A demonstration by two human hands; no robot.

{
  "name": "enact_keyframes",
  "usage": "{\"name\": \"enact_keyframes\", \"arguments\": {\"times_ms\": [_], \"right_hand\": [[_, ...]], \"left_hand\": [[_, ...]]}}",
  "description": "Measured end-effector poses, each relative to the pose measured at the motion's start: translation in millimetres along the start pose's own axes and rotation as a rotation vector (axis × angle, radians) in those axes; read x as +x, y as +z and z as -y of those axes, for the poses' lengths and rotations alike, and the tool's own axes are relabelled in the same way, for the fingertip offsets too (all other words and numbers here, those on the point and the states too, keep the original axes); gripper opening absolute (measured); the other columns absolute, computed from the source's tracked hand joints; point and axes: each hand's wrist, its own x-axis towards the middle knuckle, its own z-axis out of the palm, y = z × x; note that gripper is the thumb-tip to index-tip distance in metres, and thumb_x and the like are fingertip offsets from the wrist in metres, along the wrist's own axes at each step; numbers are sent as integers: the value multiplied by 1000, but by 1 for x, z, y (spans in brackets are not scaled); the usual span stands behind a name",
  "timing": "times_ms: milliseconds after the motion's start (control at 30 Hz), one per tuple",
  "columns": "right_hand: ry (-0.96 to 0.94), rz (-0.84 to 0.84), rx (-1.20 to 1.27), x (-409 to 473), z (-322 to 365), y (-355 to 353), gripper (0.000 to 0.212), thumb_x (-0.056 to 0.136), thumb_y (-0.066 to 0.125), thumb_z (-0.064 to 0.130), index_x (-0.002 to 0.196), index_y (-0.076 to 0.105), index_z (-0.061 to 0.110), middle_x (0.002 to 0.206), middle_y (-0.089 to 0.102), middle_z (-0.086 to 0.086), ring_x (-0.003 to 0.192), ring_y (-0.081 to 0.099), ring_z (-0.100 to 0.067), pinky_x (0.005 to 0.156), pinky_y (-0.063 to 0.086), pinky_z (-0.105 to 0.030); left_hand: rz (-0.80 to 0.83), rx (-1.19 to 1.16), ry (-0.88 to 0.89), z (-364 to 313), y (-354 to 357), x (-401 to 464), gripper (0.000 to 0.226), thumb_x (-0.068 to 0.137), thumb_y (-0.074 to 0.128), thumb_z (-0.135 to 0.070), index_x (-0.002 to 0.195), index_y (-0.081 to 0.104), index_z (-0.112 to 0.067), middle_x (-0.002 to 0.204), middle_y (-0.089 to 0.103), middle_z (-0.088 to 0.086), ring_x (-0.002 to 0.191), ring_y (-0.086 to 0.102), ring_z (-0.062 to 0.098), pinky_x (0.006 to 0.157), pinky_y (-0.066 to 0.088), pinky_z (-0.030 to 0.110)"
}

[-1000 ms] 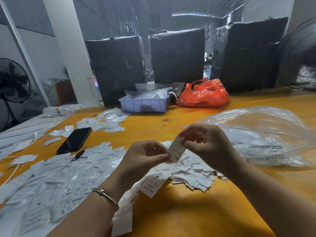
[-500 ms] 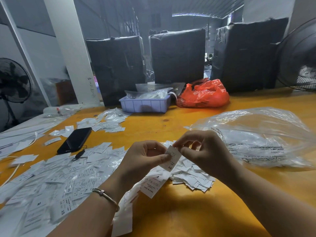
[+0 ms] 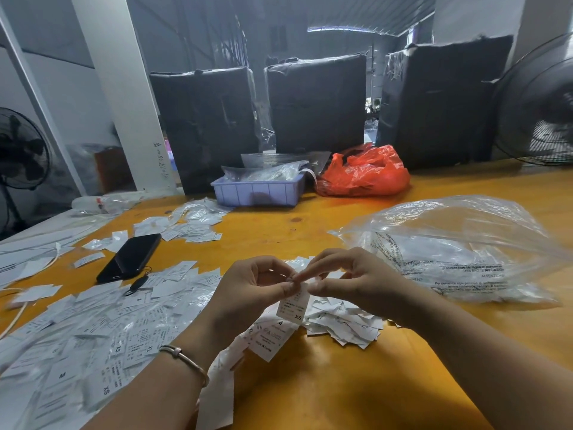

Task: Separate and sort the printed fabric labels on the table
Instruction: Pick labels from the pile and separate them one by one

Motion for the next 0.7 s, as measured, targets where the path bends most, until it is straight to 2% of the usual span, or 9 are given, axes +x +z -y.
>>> {"name": "enact_keyframes", "arguments": {"times_ms": [133,200,233,300,367,433,500,567,700], "right_hand": [[-47,-276,-118,2,-5,-5,17,81,68,9,84,77,24,83,71,5,78,64,-14,67,51,-31],[-11,-443,-332,2,-13,-12,18,81,64,7,79,77,19,75,72,4,67,64,-14,61,54,-35],[25,-501,-443,2,-18,-15,18,81,62,7,77,76,18,75,73,3,65,63,-14,60,53,-34],[122,-558,-609,1,-28,-21,19,81,58,8,80,74,17,85,73,1,76,61,-15,69,50,-33],[253,-564,-723,2,-38,-28,24,82,54,8,96,70,19,105,68,-1,99,55,-20,86,42,-37],[420,-544,-860,2,-44,-35,36,81,50,8,111,64,22,117,61,-3,110,48,-23,91,34,-39],[538,-544,-946,-1,-48,-43,39,81,47,6,114,59,22,118,56,-4,110,46,-25,92,33,-40],[583,-578,-954,-4,-51,-50,29,83,48,7,109,57,17,115,56,-6,107,48,-27,91,33,-40],[736,-477,-1019,-7,-55,-58,13,91,50,20,102,55,15,110,56,-6,107,51,-28,91,33,-41]], "left_hand": [[-70,91,17,-1,-4,2,12,83,69,-1,80,73,-12,80,75,1,79,69,7,68,54,16],[-201,184,38,0,-9,3,20,84,63,-2,72,72,-15,71,71,-1,68,64,1,58,49,11],[-285,259,49,1,-11,3,21,85,60,-4,69,70,-13,67,69,1,63,62,3,53,48,13],[-443,516,45,4,-17,4,24,85,54,-8,63,64,-10,60,62,8,58,56,13,48,42,25],[-519,783,-2,7,-24,5,28,85,48,-12,58,56,-10,55,55,8,55,47,19,50,31,26],[-519,936,-89,8,-27,4,30,86,45,-14,56,51,-13,54,49,1,53,42,18,51,27,25],[-455,1075,-188,11,-28,5,26,87,44,-15,64,57,-17,63,54,-2,62,48,18,60,36,28],[-391,1153,-248,15,-28,6,24,88,43,-16,79,65,-21,79,58,-5,83,53,20,78,42,35],[-351,1119,-229,18,-25,9,24,89,46,-20,102,63,-30,111,55,-4,113,43,20,105,33,48]]}}
